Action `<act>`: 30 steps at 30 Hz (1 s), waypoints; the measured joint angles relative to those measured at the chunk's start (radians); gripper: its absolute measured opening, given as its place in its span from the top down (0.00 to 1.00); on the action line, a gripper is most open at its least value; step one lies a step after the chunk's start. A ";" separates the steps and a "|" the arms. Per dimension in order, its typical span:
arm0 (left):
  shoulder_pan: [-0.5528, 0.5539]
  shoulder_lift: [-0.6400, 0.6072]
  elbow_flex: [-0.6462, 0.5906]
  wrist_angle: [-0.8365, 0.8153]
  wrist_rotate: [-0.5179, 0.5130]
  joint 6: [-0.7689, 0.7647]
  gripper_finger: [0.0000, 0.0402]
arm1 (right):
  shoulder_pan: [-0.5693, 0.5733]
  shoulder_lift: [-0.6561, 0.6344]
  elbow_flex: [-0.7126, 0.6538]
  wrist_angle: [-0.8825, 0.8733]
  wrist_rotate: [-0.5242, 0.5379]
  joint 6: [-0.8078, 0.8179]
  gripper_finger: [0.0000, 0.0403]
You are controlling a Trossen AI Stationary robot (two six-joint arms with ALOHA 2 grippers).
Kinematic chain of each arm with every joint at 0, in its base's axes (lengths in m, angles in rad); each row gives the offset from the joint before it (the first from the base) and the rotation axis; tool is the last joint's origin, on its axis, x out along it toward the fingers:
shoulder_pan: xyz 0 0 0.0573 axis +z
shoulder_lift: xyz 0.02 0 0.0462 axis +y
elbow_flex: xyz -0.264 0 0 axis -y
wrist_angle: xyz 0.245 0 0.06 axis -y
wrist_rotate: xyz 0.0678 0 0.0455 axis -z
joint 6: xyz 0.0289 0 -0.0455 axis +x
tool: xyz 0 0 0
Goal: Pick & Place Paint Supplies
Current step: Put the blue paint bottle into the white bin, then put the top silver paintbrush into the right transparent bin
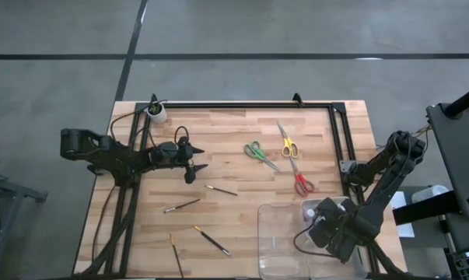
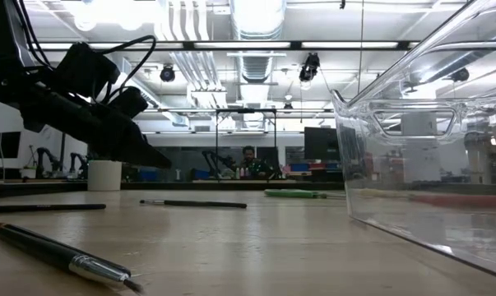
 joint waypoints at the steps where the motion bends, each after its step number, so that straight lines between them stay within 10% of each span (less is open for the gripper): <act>1: 0.000 0.000 0.000 0.000 0.000 0.000 0.24 | 0.000 -0.003 -0.007 0.005 -0.002 0.002 0.71; 13: 0.000 0.000 0.000 -0.001 0.000 0.000 0.24 | 0.000 -0.014 -0.033 0.026 0.002 0.004 0.71; 30: 0.000 0.000 0.000 -0.001 0.000 -0.001 0.24 | 0.000 -0.009 -0.025 0.024 0.017 0.015 0.42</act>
